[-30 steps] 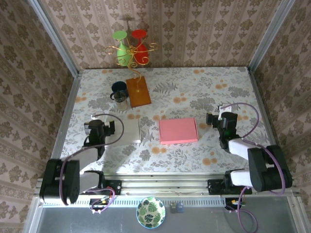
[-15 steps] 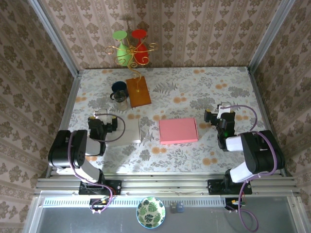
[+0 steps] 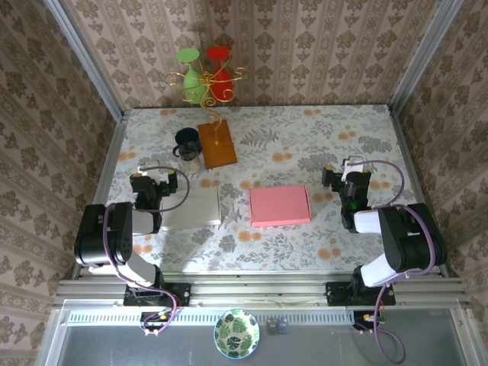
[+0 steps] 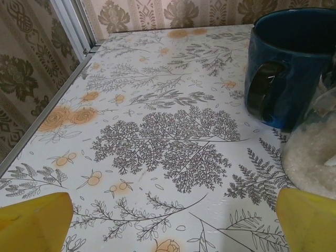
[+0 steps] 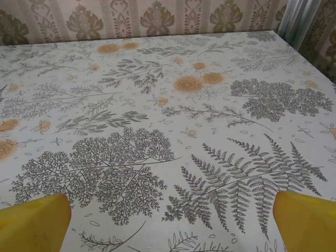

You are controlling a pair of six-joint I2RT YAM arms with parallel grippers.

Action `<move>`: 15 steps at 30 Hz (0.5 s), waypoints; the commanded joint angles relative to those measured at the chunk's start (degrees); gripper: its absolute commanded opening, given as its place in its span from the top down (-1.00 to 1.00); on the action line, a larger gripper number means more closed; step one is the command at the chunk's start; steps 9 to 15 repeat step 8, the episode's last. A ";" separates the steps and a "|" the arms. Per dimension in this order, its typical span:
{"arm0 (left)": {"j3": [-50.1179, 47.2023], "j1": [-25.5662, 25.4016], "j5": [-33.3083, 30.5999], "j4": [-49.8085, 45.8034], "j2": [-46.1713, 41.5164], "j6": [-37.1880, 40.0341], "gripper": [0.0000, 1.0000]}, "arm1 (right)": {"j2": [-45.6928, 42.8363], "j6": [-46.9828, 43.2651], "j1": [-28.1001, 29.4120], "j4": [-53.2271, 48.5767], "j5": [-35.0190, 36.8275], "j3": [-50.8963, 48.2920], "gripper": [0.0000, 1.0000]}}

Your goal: Fold the paper box

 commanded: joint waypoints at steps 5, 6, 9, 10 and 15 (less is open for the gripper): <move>0.06 0.12 0.32 -0.02 -0.68 -1.21 -1.00 | 0.71 0.73 0.31 -0.53 2.20 1.17 -1.00; 0.09 0.12 0.35 0.01 -0.66 -1.19 -1.00 | 0.51 0.60 0.31 -0.20 2.19 0.90 -1.00; 0.09 0.15 0.39 0.07 -0.66 -1.21 -1.00 | 0.47 0.25 0.66 1.28 2.55 0.10 -1.00; 0.09 0.15 0.39 0.07 -0.66 -1.21 -1.00 | 0.47 0.25 0.66 1.28 2.55 0.10 -1.00; 0.09 0.15 0.39 0.07 -0.66 -1.21 -1.00 | 0.47 0.25 0.66 1.28 2.55 0.10 -1.00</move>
